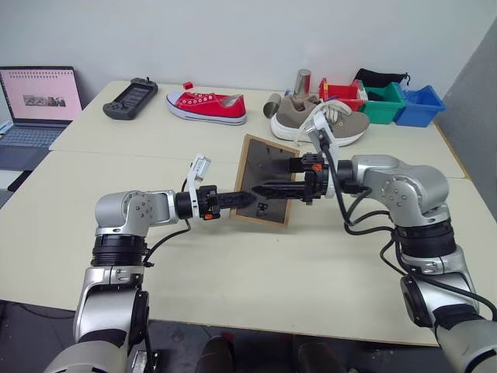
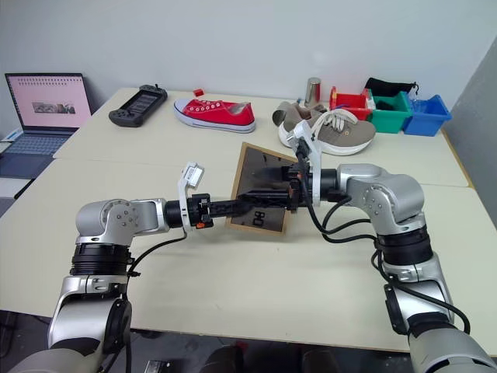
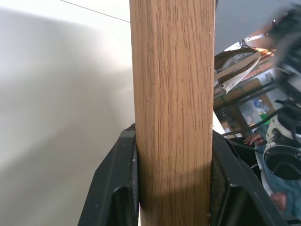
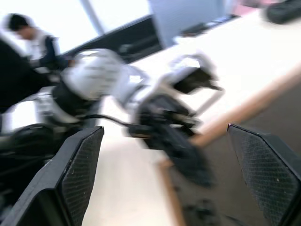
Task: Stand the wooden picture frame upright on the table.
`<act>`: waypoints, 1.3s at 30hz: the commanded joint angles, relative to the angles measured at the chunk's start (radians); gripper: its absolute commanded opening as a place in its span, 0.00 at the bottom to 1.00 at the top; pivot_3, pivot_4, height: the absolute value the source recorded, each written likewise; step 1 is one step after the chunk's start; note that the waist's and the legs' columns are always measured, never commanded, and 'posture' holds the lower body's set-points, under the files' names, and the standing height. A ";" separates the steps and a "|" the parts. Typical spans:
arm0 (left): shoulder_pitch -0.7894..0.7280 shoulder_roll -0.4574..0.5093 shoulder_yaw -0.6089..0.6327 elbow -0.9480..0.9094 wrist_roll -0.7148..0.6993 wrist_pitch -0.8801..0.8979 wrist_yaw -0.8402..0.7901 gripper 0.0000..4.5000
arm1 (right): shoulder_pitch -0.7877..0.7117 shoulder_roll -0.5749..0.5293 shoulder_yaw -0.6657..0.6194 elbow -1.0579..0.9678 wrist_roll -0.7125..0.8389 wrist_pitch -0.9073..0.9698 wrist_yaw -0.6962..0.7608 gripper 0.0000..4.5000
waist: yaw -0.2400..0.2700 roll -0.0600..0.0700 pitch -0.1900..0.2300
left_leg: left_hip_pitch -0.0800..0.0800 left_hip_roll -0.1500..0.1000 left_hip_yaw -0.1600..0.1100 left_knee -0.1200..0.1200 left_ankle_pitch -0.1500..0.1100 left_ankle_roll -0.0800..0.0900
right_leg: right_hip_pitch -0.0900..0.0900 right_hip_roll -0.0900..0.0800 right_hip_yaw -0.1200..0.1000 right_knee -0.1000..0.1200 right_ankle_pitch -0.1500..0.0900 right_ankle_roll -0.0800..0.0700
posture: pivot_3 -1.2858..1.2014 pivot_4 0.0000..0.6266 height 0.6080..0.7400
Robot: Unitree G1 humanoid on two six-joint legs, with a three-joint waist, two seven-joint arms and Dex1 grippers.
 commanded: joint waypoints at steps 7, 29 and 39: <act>-0.004 0.022 0.018 -0.025 -0.026 -0.041 -0.012 0.30 | -0.023 -0.016 -0.009 0.078 -0.109 -0.097 -0.149 1.00 | 0.001 0.000 0.000 | 0.000 0.000 0.000 0.000 0.000 0.000 | 0.000 0.000 0.000 0.000 0.000 0.000 | 0.52 0.24 1.00; 0.000 0.005 0.015 -0.019 -0.029 -0.063 0.001 0.30 | -0.011 0.086 0.049 0.025 -0.088 -0.072 -0.108 1.00 | 0.000 0.000 0.000 | 0.000 0.000 0.001 0.000 0.000 0.000 | -0.001 0.000 0.000 0.000 0.000 0.000 | 0.52 0.24 1.00; 0.006 0.010 0.019 -0.022 -0.028 -0.062 0.001 0.30 | 0.010 0.020 0.023 -0.016 -0.015 -0.014 -0.007 1.00 | 0.001 0.000 0.000 | 0.000 0.000 0.001 0.000 0.000 0.000 | -0.001 0.000 0.000 0.000 0.000 0.000 | 0.52 0.24 1.00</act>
